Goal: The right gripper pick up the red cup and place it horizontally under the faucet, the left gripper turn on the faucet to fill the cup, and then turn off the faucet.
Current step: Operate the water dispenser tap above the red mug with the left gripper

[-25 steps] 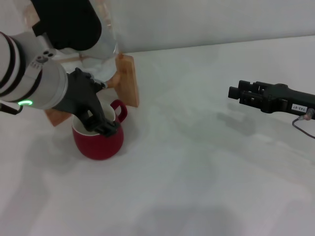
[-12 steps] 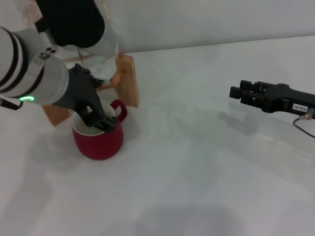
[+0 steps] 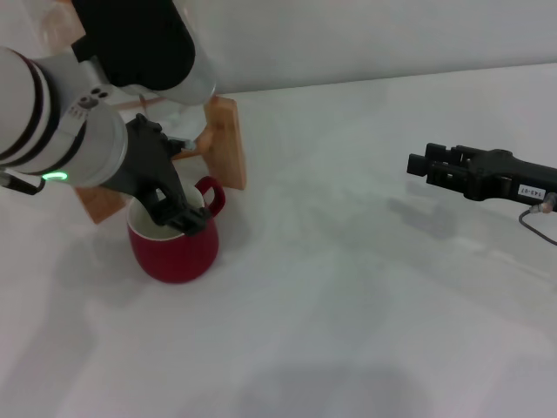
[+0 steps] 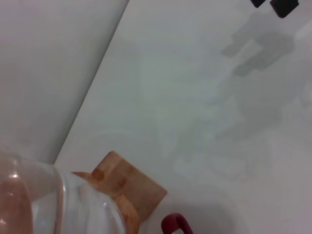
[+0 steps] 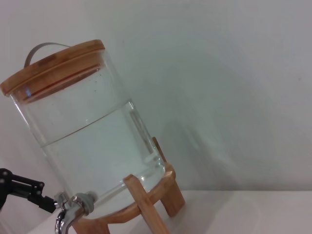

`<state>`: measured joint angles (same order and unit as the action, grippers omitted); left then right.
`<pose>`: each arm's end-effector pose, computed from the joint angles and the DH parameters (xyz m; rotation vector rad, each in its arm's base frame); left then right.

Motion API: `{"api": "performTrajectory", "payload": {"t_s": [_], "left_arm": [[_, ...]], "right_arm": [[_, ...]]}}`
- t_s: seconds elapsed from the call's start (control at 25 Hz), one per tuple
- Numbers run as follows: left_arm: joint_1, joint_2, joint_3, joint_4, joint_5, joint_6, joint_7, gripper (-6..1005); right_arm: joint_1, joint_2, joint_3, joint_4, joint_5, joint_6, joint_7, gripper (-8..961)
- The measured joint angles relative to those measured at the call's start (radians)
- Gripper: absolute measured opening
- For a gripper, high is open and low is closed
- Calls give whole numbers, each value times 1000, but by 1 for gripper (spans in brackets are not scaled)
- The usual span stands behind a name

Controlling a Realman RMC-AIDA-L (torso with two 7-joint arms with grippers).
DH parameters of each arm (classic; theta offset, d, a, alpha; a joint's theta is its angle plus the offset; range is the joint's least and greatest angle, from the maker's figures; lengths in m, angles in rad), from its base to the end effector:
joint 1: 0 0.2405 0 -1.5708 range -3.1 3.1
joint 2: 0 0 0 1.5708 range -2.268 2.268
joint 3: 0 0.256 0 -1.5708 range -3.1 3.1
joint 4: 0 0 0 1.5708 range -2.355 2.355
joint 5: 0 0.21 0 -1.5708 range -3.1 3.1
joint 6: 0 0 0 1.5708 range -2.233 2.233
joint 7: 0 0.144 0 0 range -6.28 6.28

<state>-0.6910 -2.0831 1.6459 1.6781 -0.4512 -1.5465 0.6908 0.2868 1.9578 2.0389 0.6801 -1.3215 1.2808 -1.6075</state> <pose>-0.0723 0.3463 -0.0063 -2.6312 -0.0622 0.5275 0.3051 0.3245 0.0448 -2.2705 0.9545 0.9169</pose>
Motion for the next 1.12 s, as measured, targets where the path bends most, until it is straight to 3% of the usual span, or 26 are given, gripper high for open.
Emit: {"api": "performTrajectory", "payload": {"t_s": [1.12], "left_arm": [[-25,-2,12,-4,19,21,-4,892]], "right_arm": [[-3,-1,0,-2,1,0,0,529]]}}
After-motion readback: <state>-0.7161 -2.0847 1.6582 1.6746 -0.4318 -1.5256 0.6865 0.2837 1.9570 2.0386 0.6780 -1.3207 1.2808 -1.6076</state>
